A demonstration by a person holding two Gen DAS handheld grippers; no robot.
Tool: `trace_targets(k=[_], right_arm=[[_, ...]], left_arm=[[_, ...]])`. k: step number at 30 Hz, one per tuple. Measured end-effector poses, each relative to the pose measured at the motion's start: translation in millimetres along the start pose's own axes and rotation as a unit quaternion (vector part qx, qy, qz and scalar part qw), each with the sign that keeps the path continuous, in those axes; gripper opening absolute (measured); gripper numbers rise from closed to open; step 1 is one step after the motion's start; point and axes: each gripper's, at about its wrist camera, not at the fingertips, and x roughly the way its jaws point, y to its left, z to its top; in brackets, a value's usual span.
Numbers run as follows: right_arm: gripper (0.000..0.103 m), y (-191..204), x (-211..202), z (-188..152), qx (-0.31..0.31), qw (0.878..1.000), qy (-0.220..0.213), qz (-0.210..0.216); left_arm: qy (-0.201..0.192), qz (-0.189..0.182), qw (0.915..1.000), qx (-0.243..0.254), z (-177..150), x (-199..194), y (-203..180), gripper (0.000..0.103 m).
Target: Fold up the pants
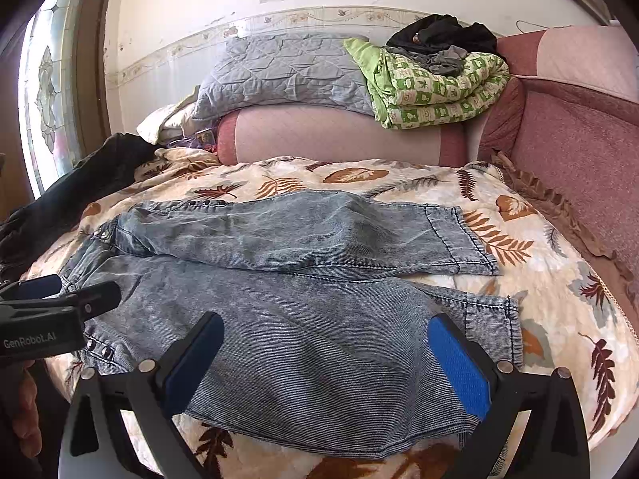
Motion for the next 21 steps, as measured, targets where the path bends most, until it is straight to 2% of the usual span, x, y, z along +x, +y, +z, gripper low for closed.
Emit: trace_targets(k=[4, 8, 11, 15, 18, 21], right_arm=[[0.103, -9, 2, 3, 0.022, 0.999, 0.014, 0.018], [0.103, -36, 6, 17, 0.08, 0.995, 0.03, 0.056], [0.103, -62, 22, 41, 0.097, 0.991, 0.049, 0.083], [0.103, -121, 60, 80, 0.147, 0.981, 0.08, 0.102], [0.103, -165, 95, 102, 0.181, 0.973, 0.112, 0.088], [0.103, -200, 130, 113, 0.222, 0.959, 0.15, 0.097]], left_arm=[[0.016, -0.024, 0.9994, -0.02, 17, 5, 25, 0.103], [0.032, -0.007, 0.9994, -0.007, 44, 19, 54, 0.103], [0.06, 0.0, 0.9982, 0.006, 64, 36, 74, 0.103], [0.058, -0.018, 0.9981, 0.0, 93, 51, 105, 0.103], [0.066, -0.03, 0.9968, -0.031, 121, 70, 134, 0.103], [0.077, -0.047, 0.9922, -0.086, 149, 96, 167, 0.103]])
